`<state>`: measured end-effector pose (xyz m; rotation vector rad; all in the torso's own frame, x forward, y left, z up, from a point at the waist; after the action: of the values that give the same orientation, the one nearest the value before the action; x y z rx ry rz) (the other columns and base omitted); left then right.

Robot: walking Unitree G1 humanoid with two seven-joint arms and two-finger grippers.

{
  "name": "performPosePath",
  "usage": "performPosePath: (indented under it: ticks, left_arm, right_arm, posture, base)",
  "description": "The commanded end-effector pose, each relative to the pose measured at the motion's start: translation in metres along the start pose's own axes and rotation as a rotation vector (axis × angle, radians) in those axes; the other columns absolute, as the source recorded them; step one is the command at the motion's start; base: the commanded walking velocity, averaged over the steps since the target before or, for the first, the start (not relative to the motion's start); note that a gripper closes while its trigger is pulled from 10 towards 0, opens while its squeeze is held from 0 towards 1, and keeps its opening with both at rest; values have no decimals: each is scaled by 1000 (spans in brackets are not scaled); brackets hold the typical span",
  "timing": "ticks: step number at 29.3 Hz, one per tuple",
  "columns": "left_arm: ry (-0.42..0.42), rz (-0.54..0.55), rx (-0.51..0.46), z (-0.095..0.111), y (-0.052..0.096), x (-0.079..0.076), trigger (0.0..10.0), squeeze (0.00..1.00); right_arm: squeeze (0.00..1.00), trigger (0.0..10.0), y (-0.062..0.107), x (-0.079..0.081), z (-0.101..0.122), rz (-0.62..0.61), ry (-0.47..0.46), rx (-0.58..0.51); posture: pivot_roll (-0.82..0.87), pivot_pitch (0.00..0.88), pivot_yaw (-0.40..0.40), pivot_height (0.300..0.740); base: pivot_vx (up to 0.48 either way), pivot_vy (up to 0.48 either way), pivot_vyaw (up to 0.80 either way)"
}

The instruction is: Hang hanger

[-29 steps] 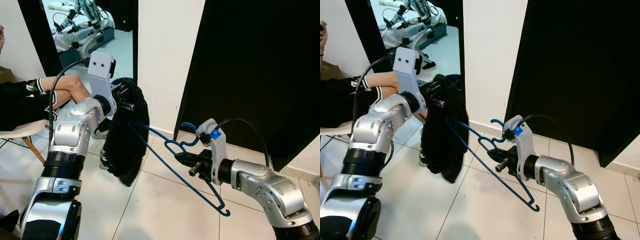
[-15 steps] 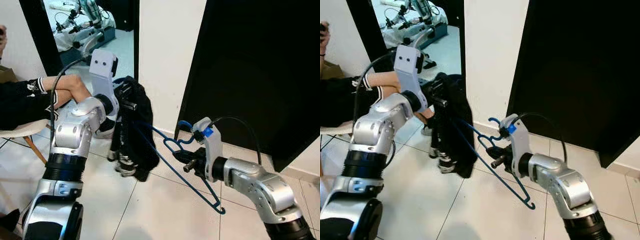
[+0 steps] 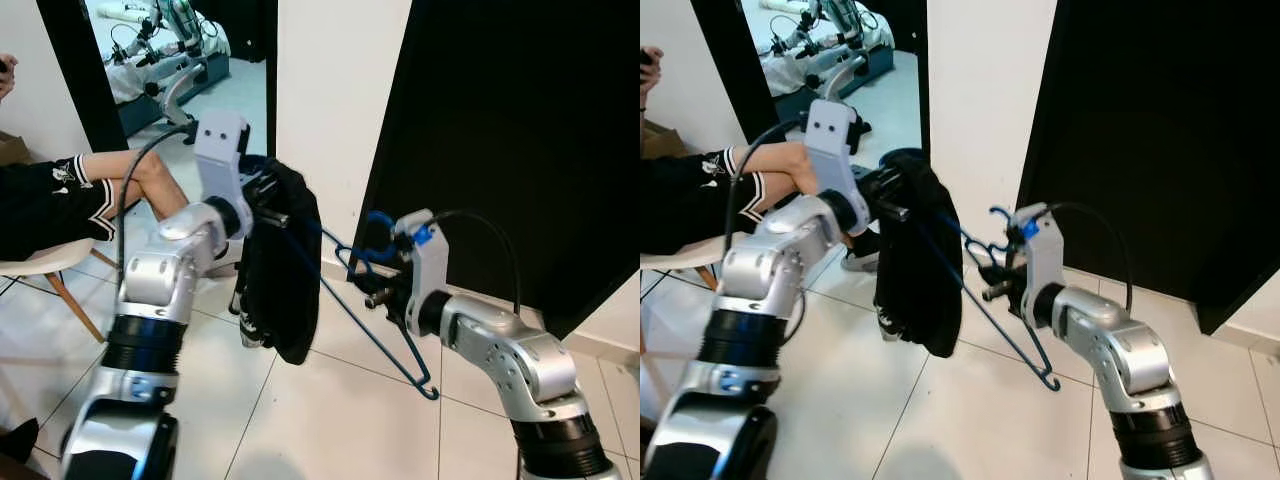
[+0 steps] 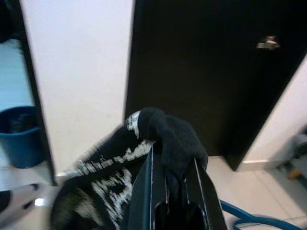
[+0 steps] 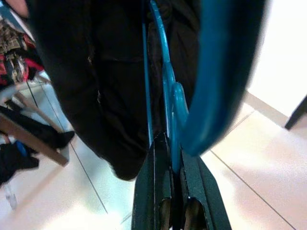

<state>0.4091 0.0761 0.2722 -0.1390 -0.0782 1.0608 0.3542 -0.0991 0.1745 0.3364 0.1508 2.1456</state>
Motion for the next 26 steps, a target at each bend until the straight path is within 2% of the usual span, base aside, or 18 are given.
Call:
performPosePath:
  ticks: [1,2,3,6,9,11,13,15,16,17,18,20,21,24,25,26]
  left_arm:
    - [6,-26,-2,0,0,-9,10000,0]
    - [45,-66,-18,-2,-1,-28,10000,0]
    - [45,-66,-18,-2,-1,-28,10000,0]
    - [104,-125,-57,4,-2,-50,10000,0]
    - [101,-161,-67,6,-2,-59,10000,0]
    - [101,-161,-67,6,-2,-59,10000,0]
    - [104,-193,-81,10,-1,-64,10000,0]
    - [114,-218,-96,14,1,-68,10000,0]
    - [113,-266,-112,18,4,-75,10000,0]
    - [113,-266,-112,18,4,-75,10000,0]
    - [99,-325,-117,19,9,-83,10000,0]
    - [99,-325,-117,19,9,-83,10000,0]
    - [71,-397,-101,15,15,-93,10000,0]
    - [71,-397,-101,15,15,-93,10000,0]
    - [32,-478,-59,5,24,-104,10000,0]
    - [32,-478,-59,5,24,-104,10000,0]
  right_arm:
    - [0,10000,1,-7,7,-32,-8,-37]
    - [0,10000,-3,-8,12,-50,-42,-62]
    - [0,10000,-3,-8,12,-50,-42,-62]
    - [0,10000,-8,-13,13,-94,-76,-68]
    - [0,10000,-10,-21,12,-142,-88,-66]
    - [0,10000,-10,-21,12,-142,-88,-66]
    - [0,10000,-11,-30,12,-195,-103,-73]
    - [0,10000,-11,-32,13,-204,-114,-79]
    - [0,10000,-12,-30,14,-187,-122,-87]
    - [0,10000,-12,-30,14,-187,-122,-87]
    - [0,10000,-13,-25,16,-157,-125,-96]
    - [0,10000,-13,-25,16,-157,-125,-96]
    - [0,10000,-14,-20,19,-132,-129,-111]
    - [0,10000,-14,-20,19,-132,-129,-111]
    - [0,10000,-15,-17,22,-119,-137,-130]
    - [0,10000,-15,-17,22,-119,-137,-130]
  posture:
    - [76,52,-49,740]
    - [78,52,-54,740]
    - [78,52,-54,740]
    - [80,51,-57,740]
    - [82,47,-58,740]
    - [82,47,-58,740]
    - [83,45,-57,740]
    - [83,45,-57,740]
    - [83,45,-57,740]
    - [83,45,-57,740]
    - [82,39,-58,740]
    - [82,39,-58,740]
    - [82,39,-58,740]
    - [82,39,-58,740]
    - [79,37,-57,740]
    - [79,37,-57,740]
  base:
    - [0,0,0]
    - [0,0,0]
    - [0,0,0]
    - [0,0,0]
    - [0,0,0]
    - [0,0,0]
    - [0,0,0]
    - [0,0,0]
    - [0,0,0]
    - [0,0,0]
    - [0,0,0]
    - [0,0,0]
    - [0,0,0]
    - [0,0,0]
    - [0,0,0]
    - [0,0,0]
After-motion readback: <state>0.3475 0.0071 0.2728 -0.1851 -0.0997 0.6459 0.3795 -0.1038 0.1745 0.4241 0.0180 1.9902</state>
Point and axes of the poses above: a point about 5 cm out from each wrist's last joint towards the gripper, its own y axis pointing back from the gripper into the wrist, its own z axis along the axis of the wrist's last joint, x = y × z, the point moved 6 cm from there along -y, pointing out of the wrist towards the gripper, and after that the axes turned 3 degrees about -y, right-handed, at the moved point
